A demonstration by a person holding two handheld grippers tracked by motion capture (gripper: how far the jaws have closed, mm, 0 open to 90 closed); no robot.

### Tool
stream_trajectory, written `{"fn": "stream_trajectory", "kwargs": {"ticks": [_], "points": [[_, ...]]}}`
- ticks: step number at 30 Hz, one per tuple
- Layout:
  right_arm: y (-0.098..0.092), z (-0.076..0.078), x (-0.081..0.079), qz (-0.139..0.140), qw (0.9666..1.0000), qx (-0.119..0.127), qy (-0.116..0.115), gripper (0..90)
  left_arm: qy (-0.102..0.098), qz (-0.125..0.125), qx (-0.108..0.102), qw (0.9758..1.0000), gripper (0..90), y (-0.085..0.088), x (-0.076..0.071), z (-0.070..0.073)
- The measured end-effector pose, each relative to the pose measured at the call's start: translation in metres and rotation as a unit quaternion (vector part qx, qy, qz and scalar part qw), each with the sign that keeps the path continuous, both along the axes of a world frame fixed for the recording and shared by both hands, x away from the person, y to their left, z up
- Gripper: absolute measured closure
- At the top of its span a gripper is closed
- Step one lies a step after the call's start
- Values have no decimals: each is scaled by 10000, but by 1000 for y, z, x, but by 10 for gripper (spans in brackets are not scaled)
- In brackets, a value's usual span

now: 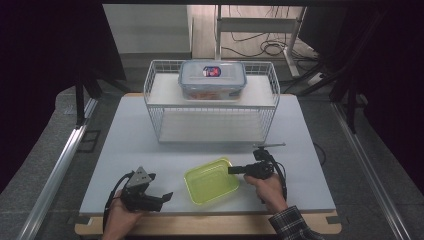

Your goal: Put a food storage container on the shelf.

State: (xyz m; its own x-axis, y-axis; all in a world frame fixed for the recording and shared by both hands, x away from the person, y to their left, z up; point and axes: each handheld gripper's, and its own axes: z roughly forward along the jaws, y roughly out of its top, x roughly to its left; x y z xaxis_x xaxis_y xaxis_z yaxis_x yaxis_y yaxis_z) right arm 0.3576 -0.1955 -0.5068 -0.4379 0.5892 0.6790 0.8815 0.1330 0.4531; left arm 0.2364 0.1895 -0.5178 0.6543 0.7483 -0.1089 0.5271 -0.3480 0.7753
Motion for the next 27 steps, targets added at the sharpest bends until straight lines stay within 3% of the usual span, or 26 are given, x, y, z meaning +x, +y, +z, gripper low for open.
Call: {"fn": "stream_trajectory", "kwargs": {"ticks": [12, 27], "points": [[-8, 13, 0, -95, 9995, 203, -230, 803, 8, 90, -113, 9999, 86, 8, 0, 0], [-15, 37, 1, -177, 9981, 404, -421, 803, 9, -40, -198, 9998, 49, 9, 0, -2]]}}
